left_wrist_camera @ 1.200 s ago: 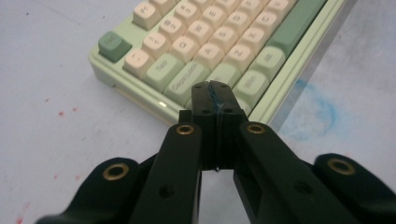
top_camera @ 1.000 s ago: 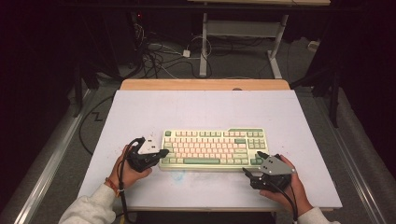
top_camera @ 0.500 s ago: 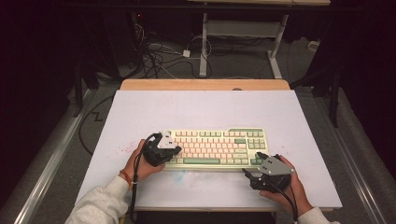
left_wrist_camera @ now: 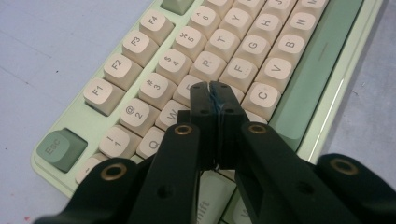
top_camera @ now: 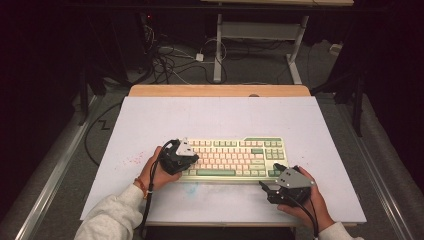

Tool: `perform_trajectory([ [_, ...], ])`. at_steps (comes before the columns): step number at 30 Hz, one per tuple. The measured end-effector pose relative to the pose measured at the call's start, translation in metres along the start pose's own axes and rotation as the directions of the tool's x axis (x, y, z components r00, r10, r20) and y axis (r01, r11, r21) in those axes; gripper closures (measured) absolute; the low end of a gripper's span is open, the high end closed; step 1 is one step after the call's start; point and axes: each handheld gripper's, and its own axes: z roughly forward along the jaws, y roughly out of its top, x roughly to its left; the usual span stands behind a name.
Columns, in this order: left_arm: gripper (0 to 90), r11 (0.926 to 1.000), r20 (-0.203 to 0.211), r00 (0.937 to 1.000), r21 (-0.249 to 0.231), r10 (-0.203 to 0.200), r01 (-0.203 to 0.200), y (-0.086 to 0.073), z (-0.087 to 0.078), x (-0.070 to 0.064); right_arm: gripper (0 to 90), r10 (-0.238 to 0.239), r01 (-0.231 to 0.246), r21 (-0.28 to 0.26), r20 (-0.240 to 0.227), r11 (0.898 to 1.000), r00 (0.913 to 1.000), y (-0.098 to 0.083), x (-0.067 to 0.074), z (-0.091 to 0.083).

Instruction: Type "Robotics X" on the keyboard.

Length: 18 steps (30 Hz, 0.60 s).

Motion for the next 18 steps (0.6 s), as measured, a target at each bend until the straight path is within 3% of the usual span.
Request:
perform_trajectory([
  [10,87.7,0.9997,0.005,0.9997,0.003,-0.024,0.024,-0.0008,0.0041,0.0007,25.6,-0.002,0.002,0.007,-0.002,1.0,1.0,-0.0002,0.0003,0.0007],
  [18,86.6,0.9999,-0.014,0.9999,-0.014,-0.003,0.003,0.0015,-0.0031,-0.0025,25.7,-0.003,0.003,0.003,0.001,1.0,1.0,-0.0002,-0.0003,-0.0004],
])
